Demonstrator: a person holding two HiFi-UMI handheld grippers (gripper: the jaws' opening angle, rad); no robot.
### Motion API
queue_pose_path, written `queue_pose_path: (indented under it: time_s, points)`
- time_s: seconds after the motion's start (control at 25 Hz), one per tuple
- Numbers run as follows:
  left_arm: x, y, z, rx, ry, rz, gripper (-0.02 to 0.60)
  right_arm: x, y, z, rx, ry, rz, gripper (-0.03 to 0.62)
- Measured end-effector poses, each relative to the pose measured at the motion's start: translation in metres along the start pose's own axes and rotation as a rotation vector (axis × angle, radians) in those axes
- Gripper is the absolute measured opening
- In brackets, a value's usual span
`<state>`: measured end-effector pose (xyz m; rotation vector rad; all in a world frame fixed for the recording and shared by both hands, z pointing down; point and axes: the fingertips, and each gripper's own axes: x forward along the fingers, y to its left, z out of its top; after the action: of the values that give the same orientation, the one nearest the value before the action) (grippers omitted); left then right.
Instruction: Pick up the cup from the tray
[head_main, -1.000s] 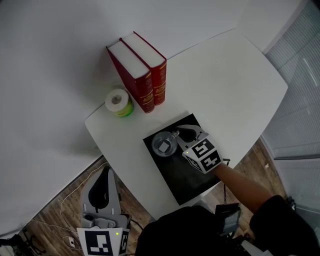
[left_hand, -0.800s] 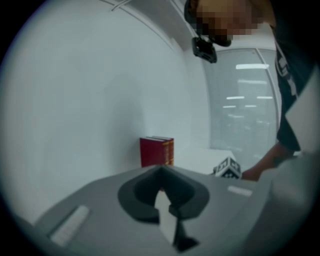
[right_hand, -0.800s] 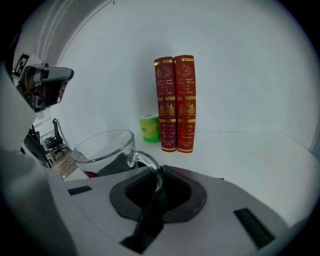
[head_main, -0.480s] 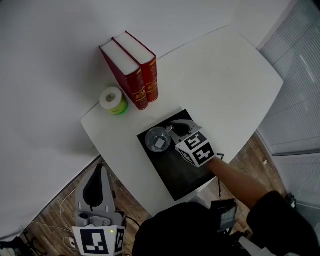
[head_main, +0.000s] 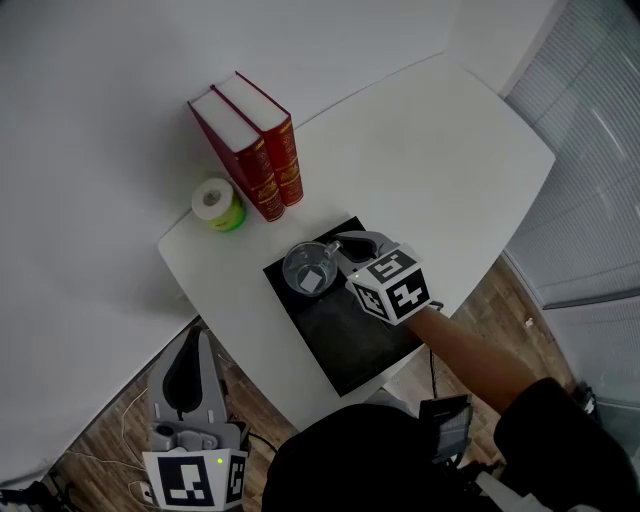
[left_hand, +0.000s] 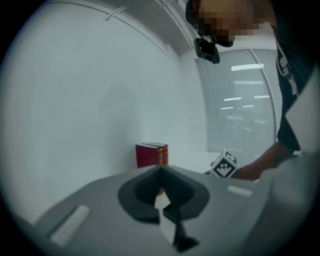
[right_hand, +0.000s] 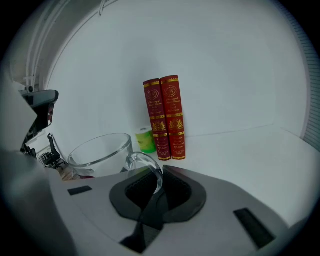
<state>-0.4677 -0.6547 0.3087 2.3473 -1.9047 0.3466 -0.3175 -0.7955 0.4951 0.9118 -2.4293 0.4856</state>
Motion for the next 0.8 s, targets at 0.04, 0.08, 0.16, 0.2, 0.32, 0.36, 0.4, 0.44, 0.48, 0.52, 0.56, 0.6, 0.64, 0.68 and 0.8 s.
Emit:
queue_pose_path:
  time_s: [0.04,0.08,0.16,0.2,0.32,0.36,0.4,0.44,0.48,0.52,0.56,0.6,0.64,0.68,0.8]
  points:
    - [-0.002,-0.003,0.001,0.001,-0.004,0.000,-0.003,-0.004,0.001,0.003,0.007,-0.004,0.002,0.044]
    - [-0.004,-0.006,0.002,0.003,-0.009,0.000,-0.003,-0.009,0.001,0.006,0.013,-0.009,0.005,0.044]
    - [-0.008,-0.012,0.006,0.006,-0.019,0.001,-0.003,-0.020,0.002,0.012,0.024,-0.022,0.009,0.044]
    - [-0.011,-0.016,0.007,0.008,-0.023,0.002,-0.003,-0.025,0.003,0.015,0.031,-0.031,0.012,0.044]
    - [-0.019,-0.028,0.009,0.013,-0.034,0.003,-0.003,-0.043,0.005,0.023,0.046,-0.058,0.023,0.044]
    - [-0.021,-0.033,0.011,0.013,-0.037,0.003,-0.003,-0.051,0.006,0.025,0.048,-0.066,0.026,0.044]
    - [-0.024,-0.039,0.012,0.014,-0.040,0.003,-0.003,-0.059,0.007,0.027,0.049,-0.075,0.029,0.043]
    - [-0.027,-0.045,0.014,0.014,-0.044,0.002,-0.003,-0.067,0.007,0.029,0.049,-0.084,0.031,0.044]
    - [-0.030,-0.052,0.017,0.015,-0.049,0.000,-0.003,-0.076,0.007,0.031,0.049,-0.092,0.031,0.044]
    - [-0.034,-0.061,0.019,0.017,-0.054,-0.002,-0.003,-0.086,0.007,0.031,0.049,-0.098,0.033,0.044]
    - [-0.039,-0.070,0.020,0.018,-0.057,-0.006,-0.003,-0.096,0.008,0.030,0.049,-0.103,0.034,0.044]
    - [-0.043,-0.080,0.021,0.020,-0.060,-0.009,-0.003,-0.108,0.009,0.028,0.048,-0.110,0.035,0.044]
    - [-0.047,-0.089,0.024,0.022,-0.065,-0.012,-0.003,-0.119,0.009,0.028,0.048,-0.118,0.037,0.044]
    - [-0.051,-0.098,0.026,0.024,-0.071,-0.014,-0.003,-0.131,0.009,0.028,0.049,-0.127,0.040,0.044]
    - [-0.064,-0.124,0.030,0.032,-0.086,-0.015,-0.003,-0.163,0.012,0.025,0.064,-0.145,0.065,0.044]
